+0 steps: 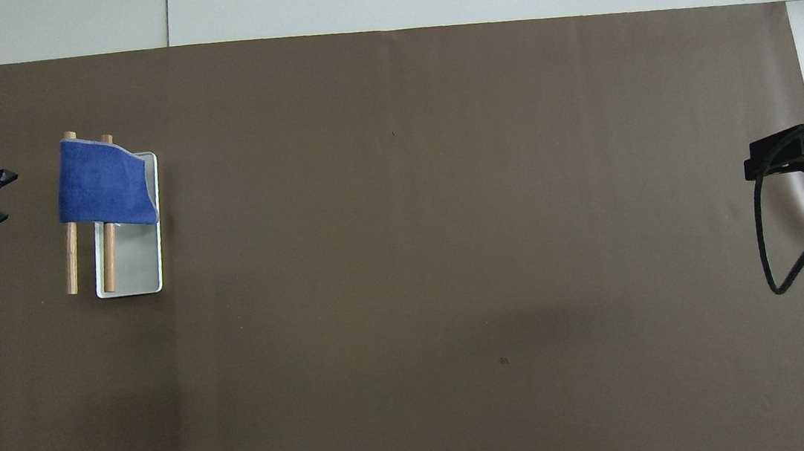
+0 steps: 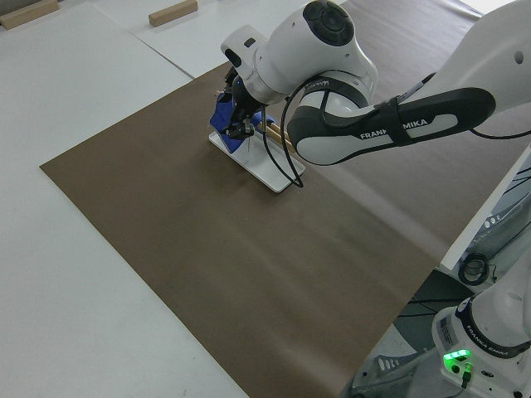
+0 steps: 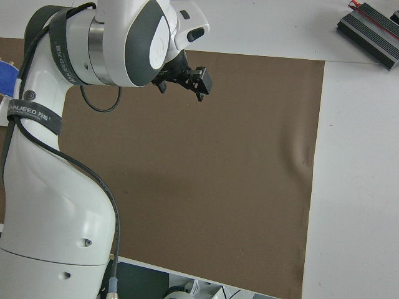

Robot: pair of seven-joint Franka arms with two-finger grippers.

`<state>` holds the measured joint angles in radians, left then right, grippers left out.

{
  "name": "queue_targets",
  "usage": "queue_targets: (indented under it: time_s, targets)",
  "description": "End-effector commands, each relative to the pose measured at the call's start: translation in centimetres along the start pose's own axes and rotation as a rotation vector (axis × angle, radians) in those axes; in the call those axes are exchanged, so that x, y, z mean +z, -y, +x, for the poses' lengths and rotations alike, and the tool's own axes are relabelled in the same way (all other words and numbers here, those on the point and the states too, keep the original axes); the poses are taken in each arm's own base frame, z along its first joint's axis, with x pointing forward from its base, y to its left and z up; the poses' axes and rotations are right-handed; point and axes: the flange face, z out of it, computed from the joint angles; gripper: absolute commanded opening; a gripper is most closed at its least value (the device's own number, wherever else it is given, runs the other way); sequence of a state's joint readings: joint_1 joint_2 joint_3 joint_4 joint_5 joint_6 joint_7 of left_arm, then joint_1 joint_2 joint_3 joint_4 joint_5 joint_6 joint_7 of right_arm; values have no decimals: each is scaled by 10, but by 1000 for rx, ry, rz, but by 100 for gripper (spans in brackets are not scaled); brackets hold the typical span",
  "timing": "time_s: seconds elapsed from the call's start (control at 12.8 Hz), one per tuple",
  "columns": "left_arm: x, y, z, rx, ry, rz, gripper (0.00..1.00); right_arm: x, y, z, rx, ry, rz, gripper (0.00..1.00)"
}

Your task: Right arm passes towel to left arm to hang

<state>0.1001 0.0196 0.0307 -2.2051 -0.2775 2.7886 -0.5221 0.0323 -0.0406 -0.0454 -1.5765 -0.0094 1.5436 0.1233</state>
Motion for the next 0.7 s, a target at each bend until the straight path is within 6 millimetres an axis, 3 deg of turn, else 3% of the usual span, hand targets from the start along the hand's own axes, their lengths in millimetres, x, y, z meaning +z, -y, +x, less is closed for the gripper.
queue_targets:
  time_s: [0.0, 0.31, 0.47, 0.62]
  targets:
    - [-3, -7, 0, 72, 17, 12, 70, -3, 1, 2, -15, 5, 5, 100]
    - [-16, -39, 7, 504, 189, 184, 61, -3, 1, 2, -11, 5, 7, 100]
    - [-34, -60, 20, 606, 339, 248, 61, -3, 0, 2, -6, 4, 8, 100]
    - [-48, -73, 16, 644, 397, 279, 61, -3, -3, 3, 3, 5, 13, 100]
